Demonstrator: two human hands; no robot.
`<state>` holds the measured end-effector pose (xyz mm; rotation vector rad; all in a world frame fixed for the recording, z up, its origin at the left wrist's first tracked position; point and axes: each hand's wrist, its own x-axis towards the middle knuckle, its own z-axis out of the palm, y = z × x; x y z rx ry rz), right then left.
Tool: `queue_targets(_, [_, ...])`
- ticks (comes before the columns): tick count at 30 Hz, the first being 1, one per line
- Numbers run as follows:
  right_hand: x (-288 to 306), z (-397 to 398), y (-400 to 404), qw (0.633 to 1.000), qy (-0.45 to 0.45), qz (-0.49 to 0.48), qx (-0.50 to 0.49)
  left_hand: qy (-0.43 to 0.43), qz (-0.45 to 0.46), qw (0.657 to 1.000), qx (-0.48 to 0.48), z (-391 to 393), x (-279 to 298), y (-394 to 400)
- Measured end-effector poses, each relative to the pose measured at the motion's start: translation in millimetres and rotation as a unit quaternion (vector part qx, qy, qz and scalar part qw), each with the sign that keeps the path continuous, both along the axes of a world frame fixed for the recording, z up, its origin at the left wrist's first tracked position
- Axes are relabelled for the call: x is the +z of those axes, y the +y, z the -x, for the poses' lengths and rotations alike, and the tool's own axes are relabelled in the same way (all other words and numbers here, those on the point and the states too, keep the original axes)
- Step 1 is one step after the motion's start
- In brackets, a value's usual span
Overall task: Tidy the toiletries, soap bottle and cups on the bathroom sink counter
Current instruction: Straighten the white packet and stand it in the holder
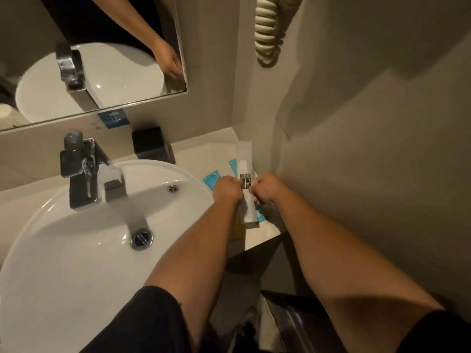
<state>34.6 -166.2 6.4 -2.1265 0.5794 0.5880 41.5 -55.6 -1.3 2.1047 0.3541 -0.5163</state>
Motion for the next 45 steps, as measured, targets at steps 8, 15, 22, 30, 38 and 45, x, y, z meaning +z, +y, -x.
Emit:
queue_targets(8, [82.2,-10.1,51.6,0.991,-0.131,0.021,0.019,-0.129,0.066,0.988,0.046,-5.2,73.6,64.2])
queue_targets(15, [135.6,-31.8,123.7,0.965,-0.246,-0.013,0.089,-0.228,0.037,0.972,0.031,-19.7,126.8,151.9])
queue_targets(22, [146.9,-67.4,172.6,0.951,-0.277,0.005,0.139,-0.258,-0.033,0.965,0.024,-46.4,137.8,200.7])
queue_targets(30, [121.2,-136.4,191.1,0.936,-0.311,0.027,0.164,-0.289,-0.067,0.946,0.127,-102.0,116.4,204.6])
queue_targets(38, [53.0,-183.5,200.2,0.94,-0.282,0.01,0.192,-0.226,-0.097,0.947,0.206,-140.9,60.4,198.2])
queue_targets(45, [9.9,-195.3,201.4,0.947,-0.224,0.039,0.227,-0.149,-0.118,0.96,0.208,-151.3,12.9,201.5])
